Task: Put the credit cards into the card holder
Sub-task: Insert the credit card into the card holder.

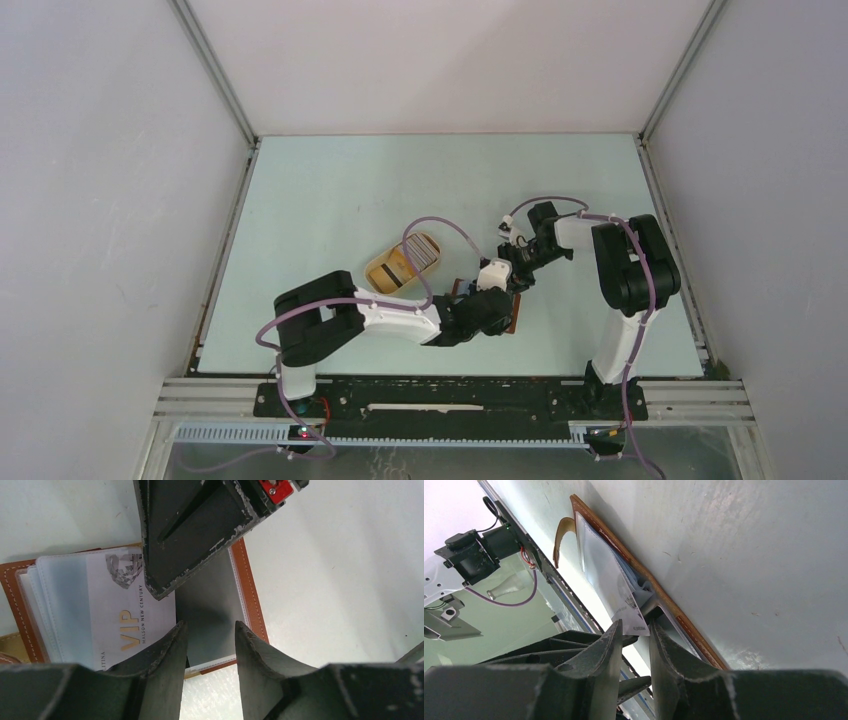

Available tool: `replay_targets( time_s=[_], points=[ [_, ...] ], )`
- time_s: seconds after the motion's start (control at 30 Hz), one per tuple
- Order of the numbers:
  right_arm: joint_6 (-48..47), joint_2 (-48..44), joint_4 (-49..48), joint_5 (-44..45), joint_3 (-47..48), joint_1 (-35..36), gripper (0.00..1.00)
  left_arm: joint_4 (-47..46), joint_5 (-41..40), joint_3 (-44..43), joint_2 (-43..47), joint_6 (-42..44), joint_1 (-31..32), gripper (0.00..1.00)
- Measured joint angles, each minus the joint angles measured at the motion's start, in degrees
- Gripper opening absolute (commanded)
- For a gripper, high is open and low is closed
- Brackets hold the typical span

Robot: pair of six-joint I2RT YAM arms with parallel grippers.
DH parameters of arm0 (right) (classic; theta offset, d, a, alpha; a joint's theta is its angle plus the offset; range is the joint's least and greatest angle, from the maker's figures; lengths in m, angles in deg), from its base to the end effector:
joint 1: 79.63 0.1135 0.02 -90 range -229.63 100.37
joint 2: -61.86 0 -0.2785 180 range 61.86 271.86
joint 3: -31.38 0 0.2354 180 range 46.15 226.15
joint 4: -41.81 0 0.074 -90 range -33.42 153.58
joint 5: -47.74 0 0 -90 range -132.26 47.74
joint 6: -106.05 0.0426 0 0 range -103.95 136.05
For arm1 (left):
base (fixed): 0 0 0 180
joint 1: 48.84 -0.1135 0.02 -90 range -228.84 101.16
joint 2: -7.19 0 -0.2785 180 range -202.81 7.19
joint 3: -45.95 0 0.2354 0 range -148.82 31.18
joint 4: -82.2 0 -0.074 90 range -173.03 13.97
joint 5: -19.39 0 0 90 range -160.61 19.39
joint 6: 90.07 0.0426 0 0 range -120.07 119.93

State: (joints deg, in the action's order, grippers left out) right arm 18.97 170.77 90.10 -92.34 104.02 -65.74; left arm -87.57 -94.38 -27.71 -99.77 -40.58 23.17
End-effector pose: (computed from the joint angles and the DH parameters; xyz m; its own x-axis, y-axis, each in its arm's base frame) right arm 0.2928 0.1061 0.1368 -0.9766 -0.2078 -0.0558 -0.1751 0.6169 0.7673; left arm 0.1337 -0.3560 0.1728 -0.6685 0.1339 -0.7315 0.4550 0.8517 -0.2599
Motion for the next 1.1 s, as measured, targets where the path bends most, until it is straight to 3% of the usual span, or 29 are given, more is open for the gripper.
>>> replay_targets(
  time_s=[0.8, 1.1],
  points=[
    [-3.6, -0.9, 2.3, -2.3, 0.8, -1.7, 0.59, -0.2, -3.3, 0.1, 0.5, 2.6, -0.1, 0.47],
    [-7.7, -3.2, 3.9, -3.8, 0.8, -3.8, 0.64, -4.8, -4.5, 6.1, 8.3, 5.1, -0.1, 0.47]
  ],
)
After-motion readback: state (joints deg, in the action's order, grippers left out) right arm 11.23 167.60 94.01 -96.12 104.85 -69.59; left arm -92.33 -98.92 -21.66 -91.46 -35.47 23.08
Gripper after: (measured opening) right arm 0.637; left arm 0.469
